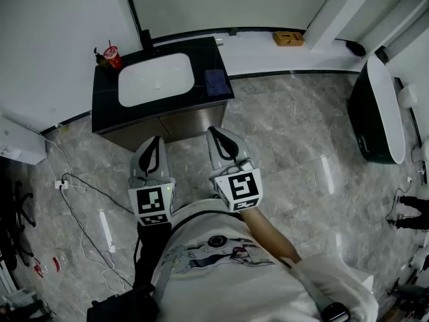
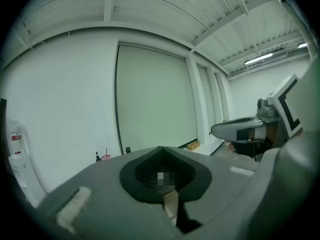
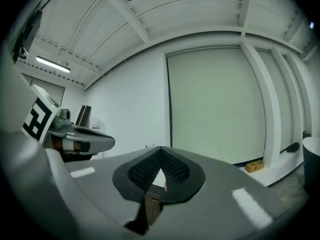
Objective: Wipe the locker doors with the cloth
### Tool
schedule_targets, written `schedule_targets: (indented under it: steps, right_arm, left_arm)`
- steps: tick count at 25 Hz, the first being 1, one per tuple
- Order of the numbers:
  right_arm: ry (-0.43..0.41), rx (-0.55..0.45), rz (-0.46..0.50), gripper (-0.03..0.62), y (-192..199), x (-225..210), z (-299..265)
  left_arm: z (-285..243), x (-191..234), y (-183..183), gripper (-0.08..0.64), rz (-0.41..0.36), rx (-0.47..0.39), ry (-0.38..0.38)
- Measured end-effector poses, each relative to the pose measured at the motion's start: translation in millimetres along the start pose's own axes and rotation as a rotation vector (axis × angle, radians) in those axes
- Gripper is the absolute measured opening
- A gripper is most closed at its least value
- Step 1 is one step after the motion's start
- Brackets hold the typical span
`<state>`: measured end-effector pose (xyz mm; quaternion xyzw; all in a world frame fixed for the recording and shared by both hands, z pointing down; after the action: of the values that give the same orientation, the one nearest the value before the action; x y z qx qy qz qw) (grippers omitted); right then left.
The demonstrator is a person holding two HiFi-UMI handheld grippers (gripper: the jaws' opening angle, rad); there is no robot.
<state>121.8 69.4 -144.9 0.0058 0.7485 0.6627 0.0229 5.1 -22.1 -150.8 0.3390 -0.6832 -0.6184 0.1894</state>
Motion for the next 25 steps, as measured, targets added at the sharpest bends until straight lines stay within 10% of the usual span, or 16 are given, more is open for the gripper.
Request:
schedule_targets:
  steps: [25]
  right_arm:
    - [0.007,0.004,-0.038,0.003,7.3,-40.4,13.6]
  left_arm:
    - [-9.6,7.2,11.3,0.002,0.026,0.065,-0.061]
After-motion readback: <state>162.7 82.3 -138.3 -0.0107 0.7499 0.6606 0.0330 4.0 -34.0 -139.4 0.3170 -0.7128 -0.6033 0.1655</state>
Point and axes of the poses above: the fingertips, and each gripper's own axes: z backward along the fingers, x to its left, y out of its underside, the point moved 2 cm from there along z, backward along the fingers, and after that the axes turned 13 degrees about -y, right-handed, at the moved point
